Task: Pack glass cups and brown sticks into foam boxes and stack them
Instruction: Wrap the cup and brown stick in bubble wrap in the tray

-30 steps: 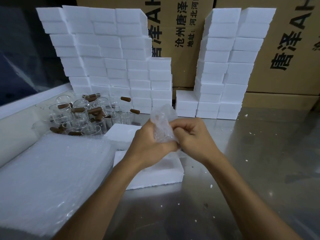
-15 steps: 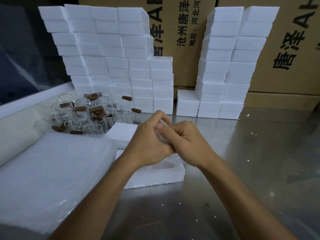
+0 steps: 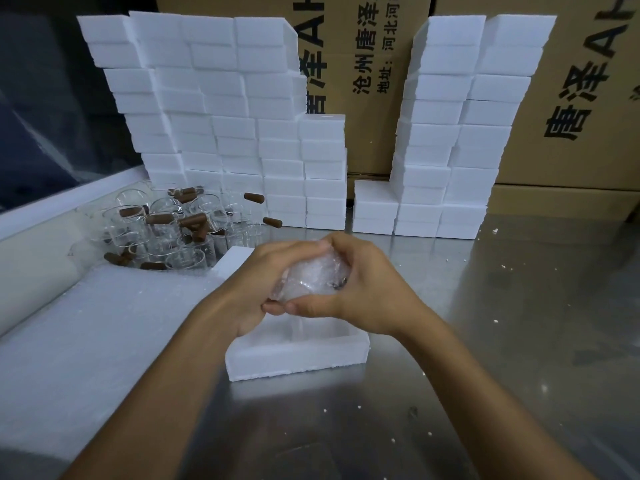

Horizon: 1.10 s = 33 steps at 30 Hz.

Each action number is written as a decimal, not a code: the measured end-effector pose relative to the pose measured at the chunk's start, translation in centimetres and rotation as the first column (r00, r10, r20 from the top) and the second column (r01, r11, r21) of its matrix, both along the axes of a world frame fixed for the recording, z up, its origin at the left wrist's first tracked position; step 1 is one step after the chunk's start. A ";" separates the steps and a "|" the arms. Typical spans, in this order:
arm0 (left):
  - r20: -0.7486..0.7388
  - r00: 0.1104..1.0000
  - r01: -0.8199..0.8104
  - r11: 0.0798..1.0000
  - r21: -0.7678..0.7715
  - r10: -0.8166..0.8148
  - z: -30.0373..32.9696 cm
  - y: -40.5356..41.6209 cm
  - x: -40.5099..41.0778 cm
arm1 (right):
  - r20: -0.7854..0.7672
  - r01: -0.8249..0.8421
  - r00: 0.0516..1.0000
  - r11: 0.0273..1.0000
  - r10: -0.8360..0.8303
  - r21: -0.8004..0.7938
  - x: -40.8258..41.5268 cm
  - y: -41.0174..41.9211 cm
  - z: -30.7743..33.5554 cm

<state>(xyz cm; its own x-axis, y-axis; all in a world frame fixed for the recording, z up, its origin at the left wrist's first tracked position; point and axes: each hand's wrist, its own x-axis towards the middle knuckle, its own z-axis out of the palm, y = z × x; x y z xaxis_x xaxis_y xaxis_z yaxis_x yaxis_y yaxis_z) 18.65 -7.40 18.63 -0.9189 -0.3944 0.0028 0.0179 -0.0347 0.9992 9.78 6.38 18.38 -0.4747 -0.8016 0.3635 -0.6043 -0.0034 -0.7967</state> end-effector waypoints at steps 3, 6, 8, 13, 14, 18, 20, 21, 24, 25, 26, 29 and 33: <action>-0.027 0.999 0.034 0.993 0.115 -0.031 -0.1 -0.3 -0.2 | 0.244 -0.104 0.963 0.993 0.115 -0.060 -0.3 0.4 0.3; -0.055 0.992 0.122 0.982 0.144 -0.115 -0.3 -0.2 -0.3 | 0.400 -0.129 0.904 0.988 0.151 -0.080 0.1 0.5 0.3; -0.098 0.986 0.153 0.965 0.214 -0.135 -0.4 -0.1 -0.3 | 0.519 -0.108 0.843 0.990 0.138 -0.088 0.2 0.2 0.0; -0.186 0.972 0.199 0.918 0.344 -0.141 -0.5 -0.3 -0.3 | 0.718 -0.119 0.650 0.967 0.247 -0.225 0.6 -0.3 0.2; -0.203 0.966 0.228 0.903 0.364 -0.163 -0.6 -0.3 -0.3 | 0.734 -0.121 0.628 0.964 0.260 -0.238 0.6 -0.4 0.2; -0.238 0.951 0.283 0.871 0.402 -0.199 -0.4 -0.1 -0.1 | 0.748 -0.163 0.596 0.956 0.293 -0.244 0.2 -0.1 0.4; -0.208 0.960 0.249 0.913 0.324 -0.187 -0.3 -0.3 -0.1 | 0.745 -0.168 0.599 0.956 0.294 -0.242 -0.3 0.0 0.2; -0.164 0.973 0.199 0.950 0.239 -0.162 -0.2 -0.5 -0.1 | 0.742 -0.165 0.606 0.958 0.286 -0.234 -0.5 0.1 0.2; 0.001 1.000 -0.020 0.993 -0.115 0.021 0.1 -1.1 0.0 | 0.719 -0.102 0.664 0.978 0.204 -0.184 -0.8 0.4 0.1; 0.040 0.995 -0.078 0.971 -0.225 0.089 0.0 -1.3 0.1 | 0.711 -0.056 0.686 0.985 0.159 -0.166 -1.0 0.5 0.1; 0.085 0.989 -0.090 0.939 -0.331 0.125 -0.1 -1.5 0.3 | 0.699 -0.004 0.707 0.989 0.105 -0.145 -1.2 0.6 0.2; 0.408 0.907 0.201 0.743 -0.638 0.104 -0.8 -2.4 1.0 | 0.643 0.107 0.766 0.989 -0.019 -0.099 -1.9 0.9 0.5; 0.677 0.725 0.530 0.523 -0.667 0.128 -1.0 -2.9 1.7 | 0.578 0.143 0.815 0.980 -0.039 -0.136 -2.9 1.3 0.5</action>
<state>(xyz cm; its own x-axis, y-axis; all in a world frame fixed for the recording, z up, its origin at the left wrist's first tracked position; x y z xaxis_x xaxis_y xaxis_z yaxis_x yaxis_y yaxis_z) 20.32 -10.31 17.58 -0.8765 -0.3215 -0.3582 -0.4446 0.8260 0.3465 6.85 7.66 18.92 -0.7057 -0.6970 0.1270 -0.0461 -0.1337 -0.9899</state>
